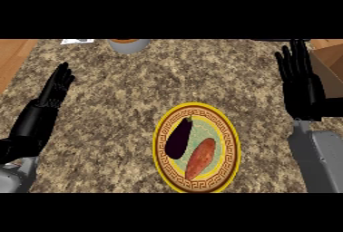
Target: Pick the sweet potato from the plate and place it in the cardboard box
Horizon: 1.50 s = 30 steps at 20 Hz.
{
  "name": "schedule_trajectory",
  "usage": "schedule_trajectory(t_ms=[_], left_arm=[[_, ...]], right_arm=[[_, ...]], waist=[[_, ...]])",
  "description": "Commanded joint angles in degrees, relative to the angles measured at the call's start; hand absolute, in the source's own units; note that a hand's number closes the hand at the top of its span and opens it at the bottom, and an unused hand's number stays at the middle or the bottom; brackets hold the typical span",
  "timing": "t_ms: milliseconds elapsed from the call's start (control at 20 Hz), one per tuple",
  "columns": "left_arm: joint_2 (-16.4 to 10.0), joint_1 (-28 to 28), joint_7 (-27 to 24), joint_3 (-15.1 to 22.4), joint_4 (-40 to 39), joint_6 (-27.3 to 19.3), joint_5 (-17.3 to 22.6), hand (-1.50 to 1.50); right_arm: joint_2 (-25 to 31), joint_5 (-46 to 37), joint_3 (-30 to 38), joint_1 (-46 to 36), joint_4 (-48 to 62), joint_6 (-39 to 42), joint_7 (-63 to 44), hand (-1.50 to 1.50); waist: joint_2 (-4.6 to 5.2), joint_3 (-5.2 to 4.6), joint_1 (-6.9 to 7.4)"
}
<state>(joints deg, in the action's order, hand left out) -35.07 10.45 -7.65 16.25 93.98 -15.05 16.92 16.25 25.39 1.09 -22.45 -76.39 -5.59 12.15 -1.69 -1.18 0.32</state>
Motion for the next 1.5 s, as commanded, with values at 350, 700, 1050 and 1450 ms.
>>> schedule_trajectory(t_ms=[350, 700, 1050, 1450], left_arm=[[-5.82, -8.58, 7.18, -4.12, -10.65, -6.37, -5.16, 0.0], [-4.48, -5.97, 9.28, -6.38, -19.32, -7.35, -6.08, 0.0], [-2.15, -4.42, 11.63, -5.77, -18.36, -7.53, -8.95, 0.0], [-1.36, -3.67, 10.27, -5.75, -18.67, -6.28, -9.57, 0.0]], right_arm=[[12.48, -27.06, -15.4, 13.12, -1.73, -6.47, -2.64, -1.5], [-5.1, -22.47, -21.0, 38.08, -8.73, -14.49, 19.8, -1.5], [4.27, -36.41, -22.0, 35.74, -13.45, -19.69, 8.44, -1.5], [14.06, -47.39, -29.14, 27.49, -23.25, -5.92, -20.84, -1.5]], waist=[[2.68, -0.8, 0.96], [1.69, 1.24, -2.7], [1.72, 1.09, -0.8], [1.78, 0.96, 0.31]])
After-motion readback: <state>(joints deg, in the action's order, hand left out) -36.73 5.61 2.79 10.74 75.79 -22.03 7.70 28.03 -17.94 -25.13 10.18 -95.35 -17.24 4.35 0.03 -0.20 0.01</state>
